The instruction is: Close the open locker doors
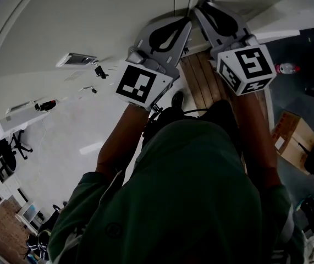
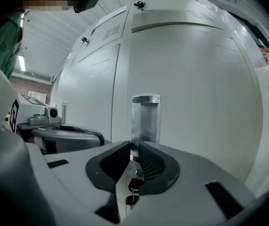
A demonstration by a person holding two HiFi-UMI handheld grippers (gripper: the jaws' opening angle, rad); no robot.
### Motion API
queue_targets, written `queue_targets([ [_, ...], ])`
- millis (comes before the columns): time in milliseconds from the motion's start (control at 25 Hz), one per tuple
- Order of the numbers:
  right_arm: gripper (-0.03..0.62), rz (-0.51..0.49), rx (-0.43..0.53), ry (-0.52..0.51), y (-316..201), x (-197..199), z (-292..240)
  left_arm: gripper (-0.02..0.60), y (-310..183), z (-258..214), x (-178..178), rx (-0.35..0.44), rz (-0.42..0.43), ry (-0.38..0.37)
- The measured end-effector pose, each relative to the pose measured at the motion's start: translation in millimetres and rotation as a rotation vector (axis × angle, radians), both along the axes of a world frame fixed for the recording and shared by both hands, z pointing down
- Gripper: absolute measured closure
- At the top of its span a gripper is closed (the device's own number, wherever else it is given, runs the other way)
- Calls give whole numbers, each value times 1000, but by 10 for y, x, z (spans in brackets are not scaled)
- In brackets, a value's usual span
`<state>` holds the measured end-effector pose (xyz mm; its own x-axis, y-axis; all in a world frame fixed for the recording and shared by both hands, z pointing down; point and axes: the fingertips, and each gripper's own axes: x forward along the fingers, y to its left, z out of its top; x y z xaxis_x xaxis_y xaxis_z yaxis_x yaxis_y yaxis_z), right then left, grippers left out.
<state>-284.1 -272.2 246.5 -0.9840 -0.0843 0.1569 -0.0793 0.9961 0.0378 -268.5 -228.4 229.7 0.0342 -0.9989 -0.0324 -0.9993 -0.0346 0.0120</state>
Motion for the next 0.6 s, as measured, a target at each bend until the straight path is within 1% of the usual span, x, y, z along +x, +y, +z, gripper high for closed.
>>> queue_targets([
  [320, 540, 58, -3, 21, -28, -59, 16, 580, 13, -11, 74, 8, 34, -5],
  [600, 540, 95, -4, 48, -2, -11, 25, 581, 60, -62, 167, 19, 65, -16],
])
